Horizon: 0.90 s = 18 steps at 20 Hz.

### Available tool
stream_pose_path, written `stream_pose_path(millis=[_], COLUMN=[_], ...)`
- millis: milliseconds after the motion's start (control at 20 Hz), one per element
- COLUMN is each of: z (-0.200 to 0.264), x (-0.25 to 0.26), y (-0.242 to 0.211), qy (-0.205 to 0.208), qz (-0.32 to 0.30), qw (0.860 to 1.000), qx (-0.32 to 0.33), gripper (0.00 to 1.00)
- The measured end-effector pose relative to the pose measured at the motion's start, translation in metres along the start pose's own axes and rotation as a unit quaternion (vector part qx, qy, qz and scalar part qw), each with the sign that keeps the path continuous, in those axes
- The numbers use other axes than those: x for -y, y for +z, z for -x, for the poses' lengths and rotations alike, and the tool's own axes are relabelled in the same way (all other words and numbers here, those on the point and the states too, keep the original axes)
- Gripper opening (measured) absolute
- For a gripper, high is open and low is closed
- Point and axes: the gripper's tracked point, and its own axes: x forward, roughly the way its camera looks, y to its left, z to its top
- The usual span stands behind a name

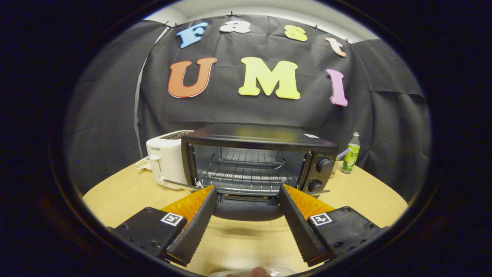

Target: Open the toaster oven, put the food inside, and close the toaster oven door.

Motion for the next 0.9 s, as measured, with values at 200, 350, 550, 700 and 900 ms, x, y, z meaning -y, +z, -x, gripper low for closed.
stream_pose_path(millis=[200,350,550,700,900], z=[0.015,0.013,0.036,0.068,0.104], x=[-0.001,-0.002,-0.003,0.005,0.020], y=[-0.038,-0.052,-0.054,-0.039,-0.028], qy=[0.027,0.038,0.050,0.044,0.027], qz=[-0.004,-0.028,-0.042,-0.034,-0.040], qw=[0.998,0.995,0.993,0.995,0.997], qx=[-0.051,-0.087,-0.102,-0.080,-0.057], gripper=[1.00,1.00,1.00,1.00,1.00])
